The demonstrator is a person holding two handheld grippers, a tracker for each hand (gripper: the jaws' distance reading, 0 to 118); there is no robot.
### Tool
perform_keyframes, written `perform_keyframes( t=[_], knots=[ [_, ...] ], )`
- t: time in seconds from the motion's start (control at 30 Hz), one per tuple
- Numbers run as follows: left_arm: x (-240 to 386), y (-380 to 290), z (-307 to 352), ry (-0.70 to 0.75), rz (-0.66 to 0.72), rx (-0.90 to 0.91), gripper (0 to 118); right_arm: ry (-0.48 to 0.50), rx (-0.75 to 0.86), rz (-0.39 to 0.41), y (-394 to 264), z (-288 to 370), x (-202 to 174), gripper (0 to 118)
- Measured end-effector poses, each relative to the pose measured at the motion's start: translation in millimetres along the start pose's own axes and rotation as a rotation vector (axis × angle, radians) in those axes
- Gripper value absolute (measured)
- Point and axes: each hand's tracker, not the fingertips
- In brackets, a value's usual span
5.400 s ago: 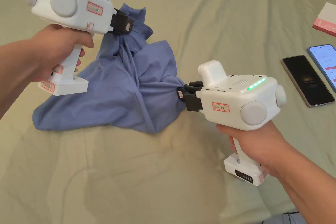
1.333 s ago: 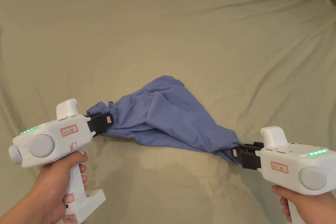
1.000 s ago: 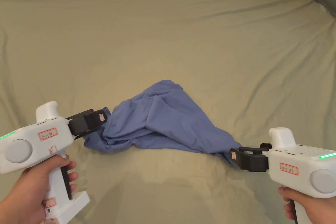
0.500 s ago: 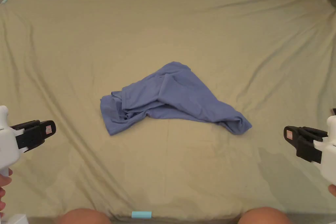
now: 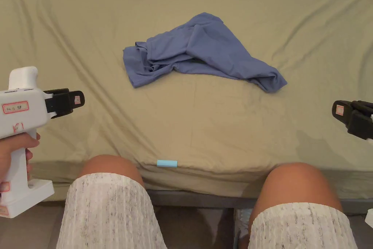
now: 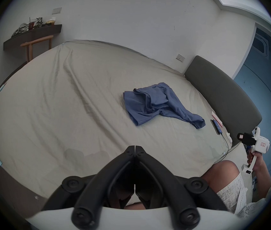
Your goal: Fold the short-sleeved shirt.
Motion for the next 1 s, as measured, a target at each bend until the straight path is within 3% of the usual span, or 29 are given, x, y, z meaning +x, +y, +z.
perform_keyframes(
  t=[0.6,0.63,0.67,0.77,0.8,0.83,1.0],
  knots=[
    [16,56,-145,-0.109,-0.032,-0.097,2,-0.005,-0.039,-0.008,8,-37,10,0],
    [17,58,-152,-0.115,-0.035,-0.101,11,-0.009,-0.042,-0.012,8,-39,11,0],
    [17,60,-160,-0.119,-0.046,-0.105,30,-0.012,-0.045,-0.017,8,-40,13,0],
    [20,59,-183,-0.085,-0.112,-0.145,53,-0.019,-0.051,-0.039,9,-45,20,0],
    [18,57,-191,-0.09,-0.117,-0.169,71,-0.023,-0.052,-0.048,9,-48,23,0],
    [17,55,-196,-0.096,-0.119,-0.167,78,-0.022,-0.056,-0.061,9,-50,27,0],
    [20,40,-212,-0.038,-0.212,-0.186,86,-0.035,-0.06,-0.086,11,-59,35,0]
  ],
)
